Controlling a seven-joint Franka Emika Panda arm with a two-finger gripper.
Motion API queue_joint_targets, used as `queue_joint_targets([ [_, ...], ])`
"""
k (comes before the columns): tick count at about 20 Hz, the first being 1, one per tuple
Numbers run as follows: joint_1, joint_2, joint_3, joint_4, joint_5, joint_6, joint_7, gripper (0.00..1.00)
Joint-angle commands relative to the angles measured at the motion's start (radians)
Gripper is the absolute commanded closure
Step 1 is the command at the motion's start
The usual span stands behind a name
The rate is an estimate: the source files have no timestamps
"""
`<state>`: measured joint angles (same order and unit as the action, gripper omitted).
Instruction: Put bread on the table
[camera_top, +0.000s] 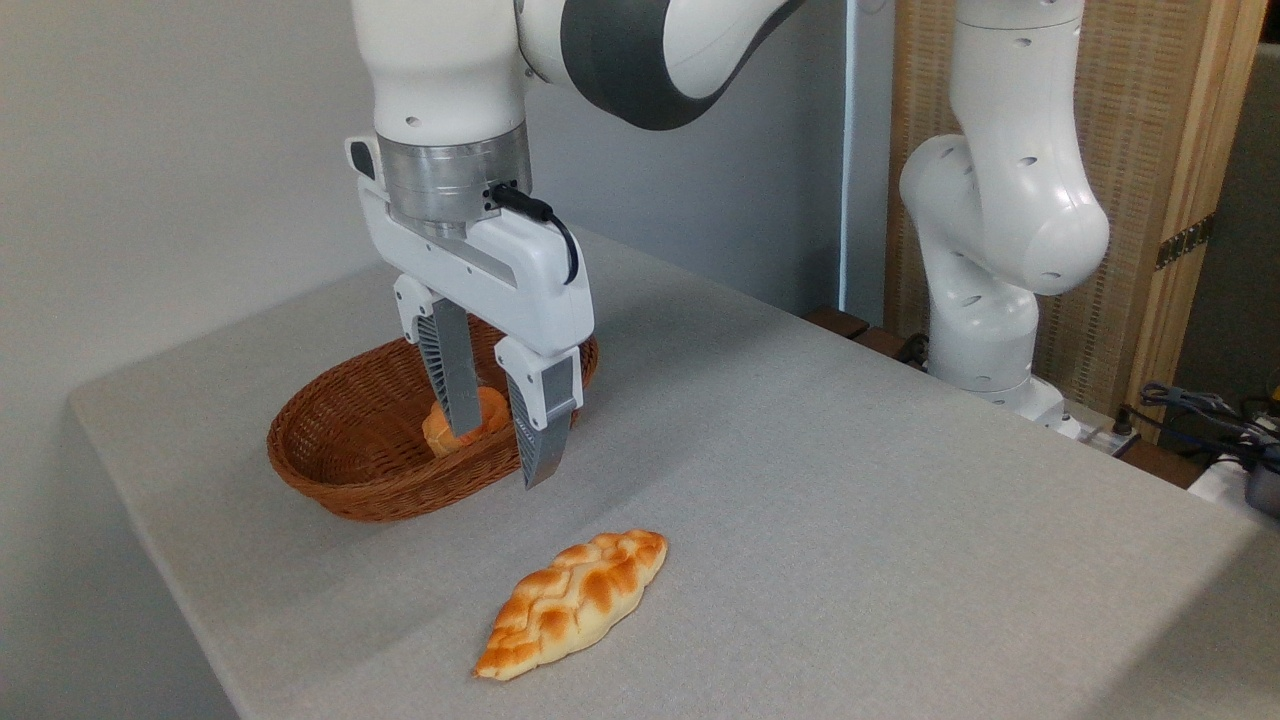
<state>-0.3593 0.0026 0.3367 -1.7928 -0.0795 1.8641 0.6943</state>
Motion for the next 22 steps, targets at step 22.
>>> queue_joint_targets([
  [22, -0.027, 0.139, -0.314, -0.016, -0.054, 0.007, -0.28, 0.0],
])
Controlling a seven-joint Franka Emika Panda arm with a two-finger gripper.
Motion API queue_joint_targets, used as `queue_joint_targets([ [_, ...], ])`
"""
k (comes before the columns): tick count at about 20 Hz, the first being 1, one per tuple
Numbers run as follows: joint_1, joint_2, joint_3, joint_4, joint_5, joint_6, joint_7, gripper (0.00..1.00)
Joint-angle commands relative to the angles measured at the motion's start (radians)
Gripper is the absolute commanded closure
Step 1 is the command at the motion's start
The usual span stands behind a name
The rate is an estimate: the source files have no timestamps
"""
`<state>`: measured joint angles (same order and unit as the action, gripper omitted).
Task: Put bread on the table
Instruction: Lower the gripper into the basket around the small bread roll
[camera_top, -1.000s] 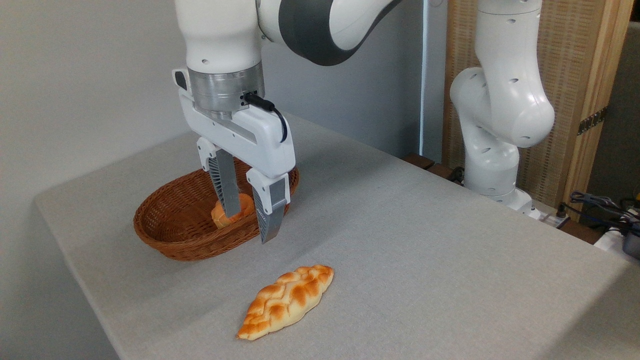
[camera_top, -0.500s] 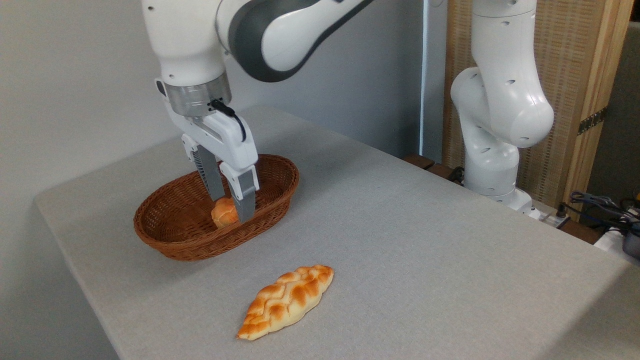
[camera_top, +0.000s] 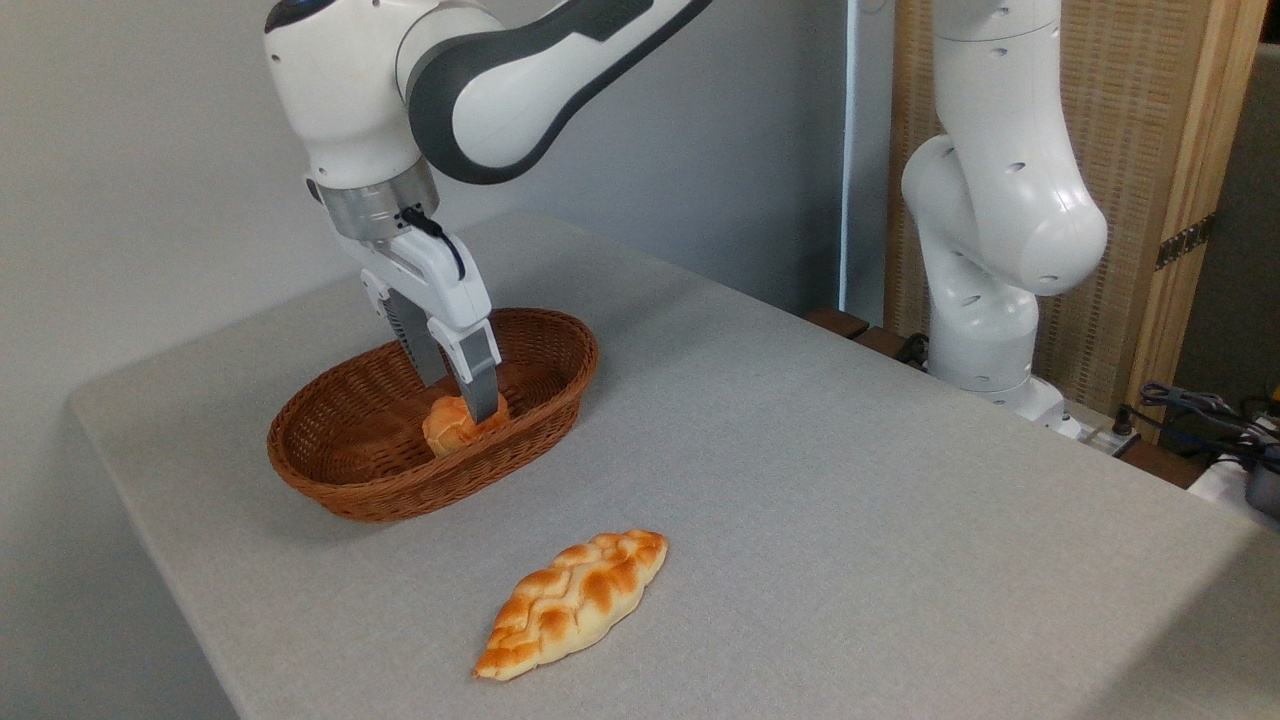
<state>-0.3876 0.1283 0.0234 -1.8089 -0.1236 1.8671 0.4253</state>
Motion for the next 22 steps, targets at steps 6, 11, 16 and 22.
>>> queue_joint_targets([
  [6, -0.004, 0.028, -0.008, 0.0, -0.004, 0.006, -0.008, 0.0],
  [11, -0.007, 0.04, -0.008, 0.0, -0.002, 0.006, -0.01, 0.0],
  [16, -0.007, 0.051, -0.017, 0.0, 0.001, 0.006, -0.008, 0.0],
  [22, -0.007, 0.083, -0.031, 0.002, 0.039, 0.011, 0.001, 0.46],
])
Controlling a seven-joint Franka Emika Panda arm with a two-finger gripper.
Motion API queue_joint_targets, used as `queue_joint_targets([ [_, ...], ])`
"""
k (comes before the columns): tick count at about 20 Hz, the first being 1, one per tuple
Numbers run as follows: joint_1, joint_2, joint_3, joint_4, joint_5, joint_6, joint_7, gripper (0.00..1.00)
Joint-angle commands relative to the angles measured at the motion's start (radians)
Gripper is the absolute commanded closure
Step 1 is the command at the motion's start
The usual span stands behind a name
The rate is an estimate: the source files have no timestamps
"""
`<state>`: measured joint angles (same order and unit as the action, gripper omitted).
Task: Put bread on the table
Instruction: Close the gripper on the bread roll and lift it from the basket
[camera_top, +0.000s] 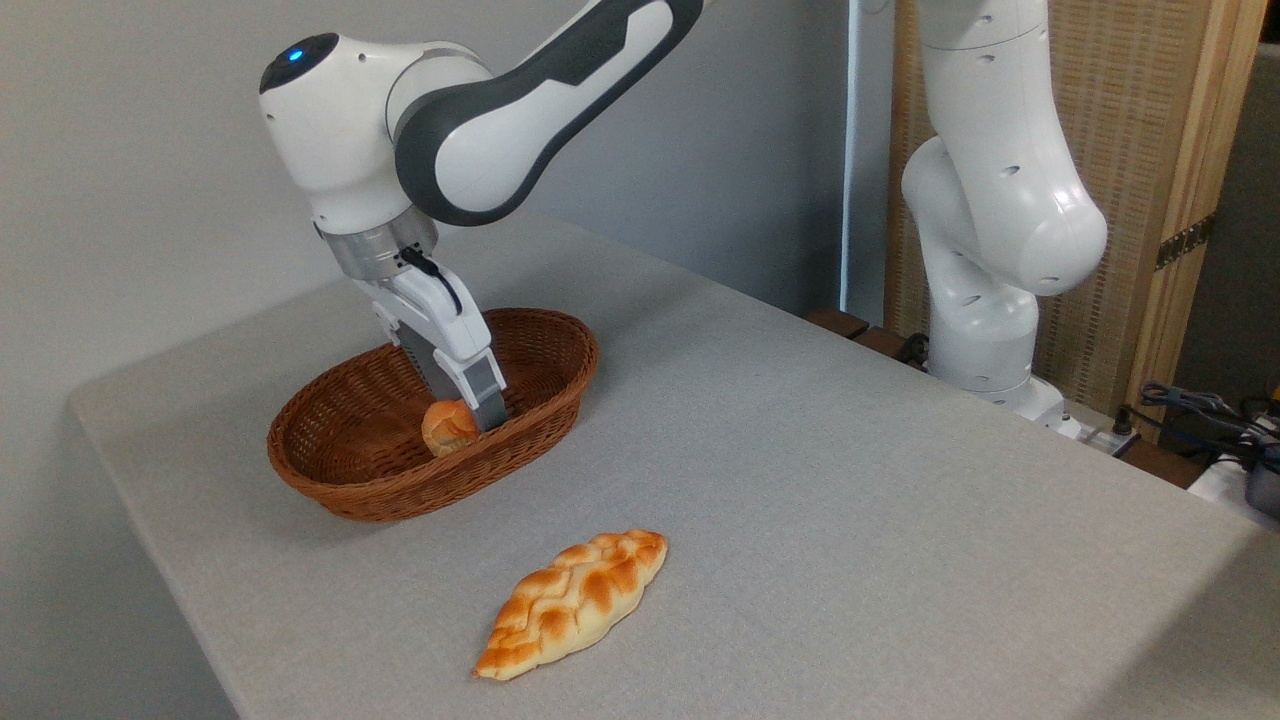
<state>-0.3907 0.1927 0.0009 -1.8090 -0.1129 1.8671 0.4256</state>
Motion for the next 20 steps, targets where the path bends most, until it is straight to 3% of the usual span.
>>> queue_joint_targets([
  [1, -0.004, 0.021, -0.013, 0.002, 0.028, 0.01, 0.001, 0.52],
  [15, -0.004, 0.004, -0.019, 0.01, 0.025, 0.009, -0.005, 0.54],
  [20, 0.0, -0.07, -0.013, 0.011, 0.016, 0.007, -0.005, 0.54],
])
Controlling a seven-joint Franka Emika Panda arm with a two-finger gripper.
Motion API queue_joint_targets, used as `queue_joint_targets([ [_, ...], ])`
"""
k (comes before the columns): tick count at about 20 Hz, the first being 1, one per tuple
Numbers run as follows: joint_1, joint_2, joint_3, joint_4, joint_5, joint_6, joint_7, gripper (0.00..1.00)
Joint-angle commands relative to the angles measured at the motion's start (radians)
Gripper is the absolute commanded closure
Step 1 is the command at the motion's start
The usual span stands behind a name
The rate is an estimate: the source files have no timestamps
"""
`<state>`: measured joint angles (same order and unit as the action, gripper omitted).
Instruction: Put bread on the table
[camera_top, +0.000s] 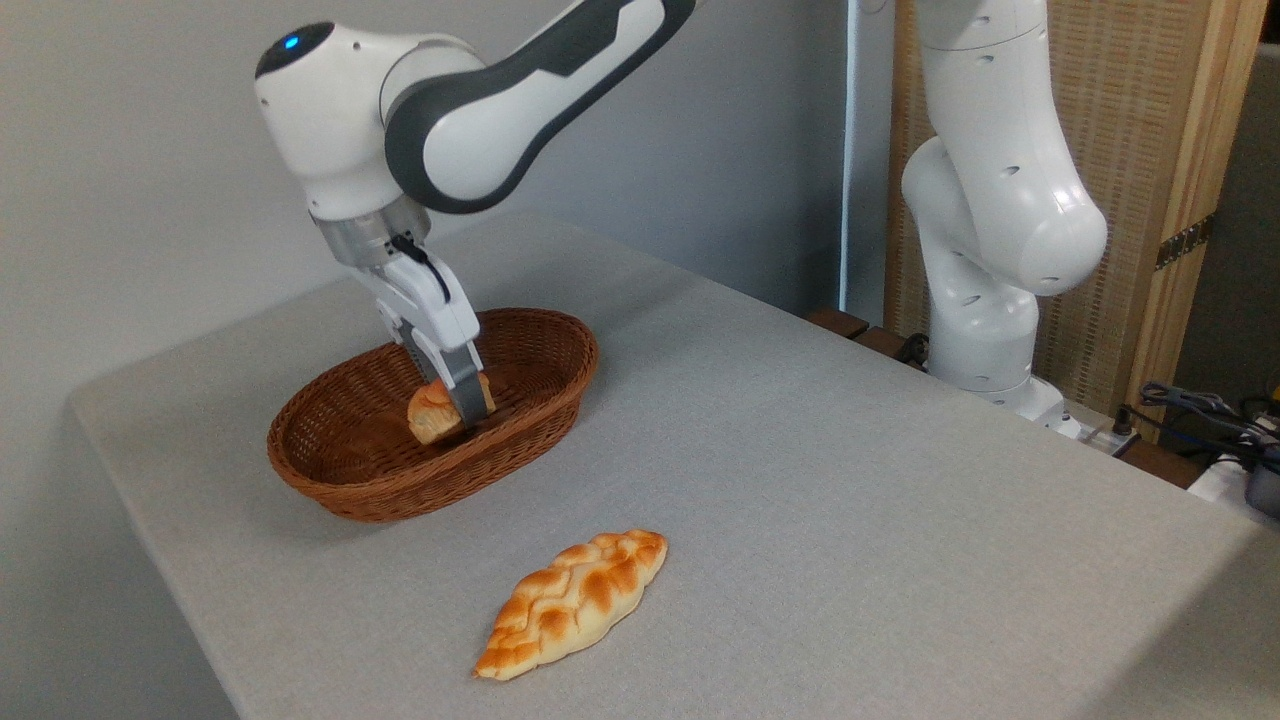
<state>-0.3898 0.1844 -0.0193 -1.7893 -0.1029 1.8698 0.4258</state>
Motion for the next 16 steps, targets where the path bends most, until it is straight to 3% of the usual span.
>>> queue_joint_targets([
  [1, -0.001, -0.077, 0.012, -0.008, 0.005, 0.003, -0.005, 0.54],
  [3, 0.008, -0.118, 0.018, -0.008, 0.005, -0.012, -0.005, 0.54],
  [9, 0.008, -0.193, 0.136, -0.008, 0.005, -0.066, 0.008, 0.54],
  [16, 0.008, -0.218, 0.248, -0.012, 0.012, -0.139, 0.102, 0.52],
])
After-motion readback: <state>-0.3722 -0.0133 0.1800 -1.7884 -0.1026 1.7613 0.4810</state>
